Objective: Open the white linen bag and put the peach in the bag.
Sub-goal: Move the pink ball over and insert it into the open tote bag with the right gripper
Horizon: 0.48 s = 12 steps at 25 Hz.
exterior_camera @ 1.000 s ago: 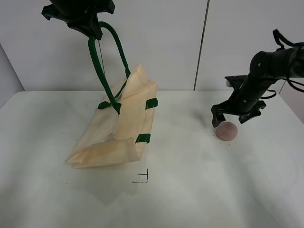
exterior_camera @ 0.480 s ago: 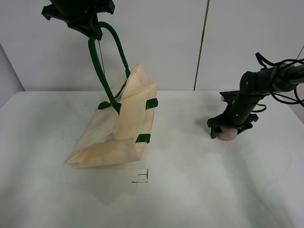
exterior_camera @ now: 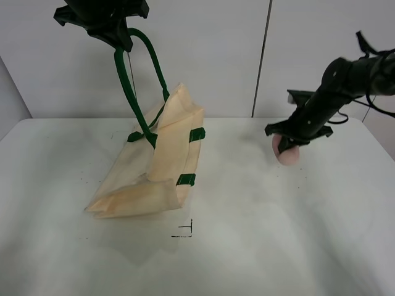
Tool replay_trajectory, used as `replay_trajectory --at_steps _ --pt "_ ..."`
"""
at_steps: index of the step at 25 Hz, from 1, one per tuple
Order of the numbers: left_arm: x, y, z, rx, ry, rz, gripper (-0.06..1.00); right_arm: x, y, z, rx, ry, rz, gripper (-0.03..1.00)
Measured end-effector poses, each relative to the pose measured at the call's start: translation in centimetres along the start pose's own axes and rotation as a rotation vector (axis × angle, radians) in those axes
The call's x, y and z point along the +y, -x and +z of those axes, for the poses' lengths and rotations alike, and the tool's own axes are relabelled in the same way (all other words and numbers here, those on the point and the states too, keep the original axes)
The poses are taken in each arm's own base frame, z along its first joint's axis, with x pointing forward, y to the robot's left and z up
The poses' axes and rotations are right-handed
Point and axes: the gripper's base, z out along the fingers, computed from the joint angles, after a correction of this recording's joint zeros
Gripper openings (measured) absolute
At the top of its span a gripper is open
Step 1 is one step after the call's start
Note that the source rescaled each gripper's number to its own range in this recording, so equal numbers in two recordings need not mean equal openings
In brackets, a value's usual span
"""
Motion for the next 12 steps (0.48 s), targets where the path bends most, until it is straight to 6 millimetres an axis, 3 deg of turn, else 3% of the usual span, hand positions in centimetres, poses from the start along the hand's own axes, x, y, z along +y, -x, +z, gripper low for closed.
replay_trajectory --at_steps 3,6,12 --pt "0.0 0.0 -0.6 -0.012 0.0 0.001 0.0 2.3 2.4 -3.6 -0.084 0.125 -0.037 0.0" --pt "0.0 0.0 -1.5 -0.031 0.001 0.002 0.0 5.5 3.9 -5.6 -0.146 0.22 -0.111 0.0" --pt "0.0 0.0 -1.7 -0.035 0.003 0.003 0.0 14.1 3.3 -5.3 -0.201 0.323 -0.253 0.0"
